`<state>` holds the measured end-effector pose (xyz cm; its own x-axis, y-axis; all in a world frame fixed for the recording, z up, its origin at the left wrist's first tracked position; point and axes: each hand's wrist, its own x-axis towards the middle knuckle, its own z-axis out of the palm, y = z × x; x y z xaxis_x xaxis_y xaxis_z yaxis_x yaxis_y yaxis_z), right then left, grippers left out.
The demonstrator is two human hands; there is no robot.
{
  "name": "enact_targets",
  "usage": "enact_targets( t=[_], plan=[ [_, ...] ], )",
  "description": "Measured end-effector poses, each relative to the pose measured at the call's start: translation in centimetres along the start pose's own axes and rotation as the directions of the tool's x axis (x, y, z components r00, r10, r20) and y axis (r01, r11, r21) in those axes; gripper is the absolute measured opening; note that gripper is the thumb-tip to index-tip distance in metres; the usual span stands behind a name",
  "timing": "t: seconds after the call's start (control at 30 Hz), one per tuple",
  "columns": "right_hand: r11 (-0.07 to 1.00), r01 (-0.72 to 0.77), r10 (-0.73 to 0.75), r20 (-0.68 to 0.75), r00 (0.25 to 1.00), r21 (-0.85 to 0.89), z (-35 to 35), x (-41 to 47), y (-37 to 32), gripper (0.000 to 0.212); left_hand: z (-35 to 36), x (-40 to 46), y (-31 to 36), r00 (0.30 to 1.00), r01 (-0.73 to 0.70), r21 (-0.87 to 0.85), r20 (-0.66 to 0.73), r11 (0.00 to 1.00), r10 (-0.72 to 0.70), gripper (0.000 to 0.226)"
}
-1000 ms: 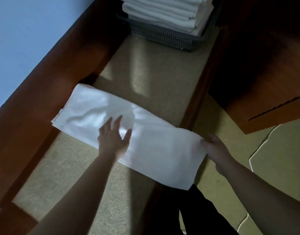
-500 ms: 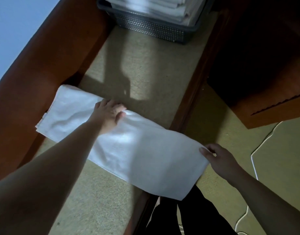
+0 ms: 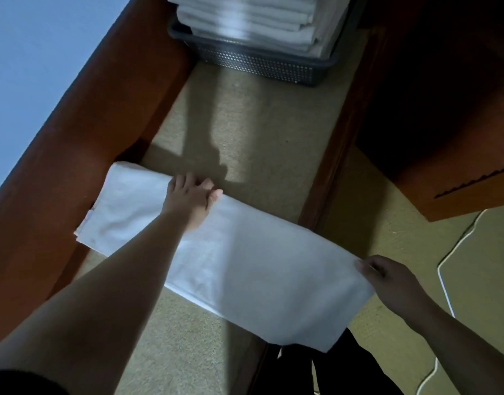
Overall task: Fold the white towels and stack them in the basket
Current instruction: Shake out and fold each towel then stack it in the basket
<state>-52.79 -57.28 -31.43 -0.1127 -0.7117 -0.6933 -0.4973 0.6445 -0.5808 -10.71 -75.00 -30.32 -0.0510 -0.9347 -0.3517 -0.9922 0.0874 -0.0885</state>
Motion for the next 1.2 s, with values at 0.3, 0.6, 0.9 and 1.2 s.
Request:
enact_targets(
  t=[0.3,0.6,0.9,1.2],
  plan=[
    [0.859,0.246,-0.329,-0.117,0.937,-0.448,6.0,-1.6,-9.3,0.053,5.5,-10.7,-1.6,0.822,0.525,-0.479,0.072,0.704,-0.565,0.076],
    [0.543,0.746,-0.661,0.351,0.663,-0.385,16.2,2.2,-24.6,0.041,8.1,-13.7,-3.0,0.56,0.69,-0.65,0.2,0.319,-0.804,0.069],
    [0.42,0.767,-0.597,0.49,0.636,-0.485,27.4,13.6,-38.2,0.048,11.2,-11.0,-1.3,0.369,0.555,-0.823,0.112,0.122,-0.923,0.059],
    [0.6,0.663,-0.495,0.443,0.747,-0.447,34.6,18.0,-46.0,0.047,10.7,-11.0,-1.3,0.348,0.618,-0.78,0.157,0.1,-0.924,0.058]
  ],
)
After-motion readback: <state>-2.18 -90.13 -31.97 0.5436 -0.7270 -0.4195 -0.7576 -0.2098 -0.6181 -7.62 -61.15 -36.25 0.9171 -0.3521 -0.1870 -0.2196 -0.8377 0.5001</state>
